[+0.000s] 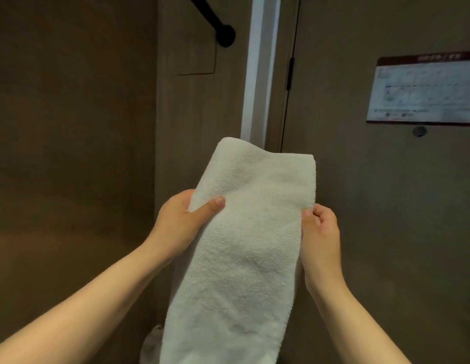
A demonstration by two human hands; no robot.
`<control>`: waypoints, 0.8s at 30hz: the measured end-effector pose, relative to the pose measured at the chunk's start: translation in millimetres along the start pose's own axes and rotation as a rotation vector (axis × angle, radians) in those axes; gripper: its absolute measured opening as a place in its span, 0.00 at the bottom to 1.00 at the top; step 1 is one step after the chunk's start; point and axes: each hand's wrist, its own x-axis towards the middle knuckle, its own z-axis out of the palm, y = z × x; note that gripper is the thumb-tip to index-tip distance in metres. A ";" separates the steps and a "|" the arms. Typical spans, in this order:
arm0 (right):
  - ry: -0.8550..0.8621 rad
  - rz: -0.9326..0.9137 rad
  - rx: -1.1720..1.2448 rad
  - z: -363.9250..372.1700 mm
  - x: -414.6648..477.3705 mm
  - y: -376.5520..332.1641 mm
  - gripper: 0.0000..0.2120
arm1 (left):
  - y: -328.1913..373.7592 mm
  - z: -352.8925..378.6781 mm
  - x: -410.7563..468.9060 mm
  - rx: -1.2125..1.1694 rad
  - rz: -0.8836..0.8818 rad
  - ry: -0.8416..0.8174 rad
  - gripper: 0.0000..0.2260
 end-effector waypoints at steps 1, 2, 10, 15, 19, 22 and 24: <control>0.020 -0.014 -0.007 -5.7 10.6 0.6 0.06 | -0.2 10.8 11.5 -0.016 0.015 -0.016 0.14; 0.038 -0.028 -0.018 -10.0 21.2 0.8 0.06 | -0.7 20.4 23.1 -0.034 0.031 -0.030 0.15; 0.142 -0.197 -0.111 -13.8 100.5 -0.8 0.03 | -4.6 62.9 114.8 -0.135 0.165 -0.078 0.15; 0.142 -0.311 -0.152 1.7 145.3 6.3 0.04 | -14.5 73.8 166.4 -0.176 0.191 -0.091 0.15; 0.121 -0.334 -0.121 19.8 187.5 16.8 0.03 | -23.7 83.3 207.2 -0.171 0.206 -0.029 0.13; 0.087 -0.351 -0.072 34.0 223.8 29.0 0.05 | -32.2 92.0 233.6 -0.202 0.191 0.017 0.09; 0.053 -0.361 -0.012 47.0 249.0 37.8 0.04 | -38.5 96.2 247.1 -0.209 0.198 0.046 0.08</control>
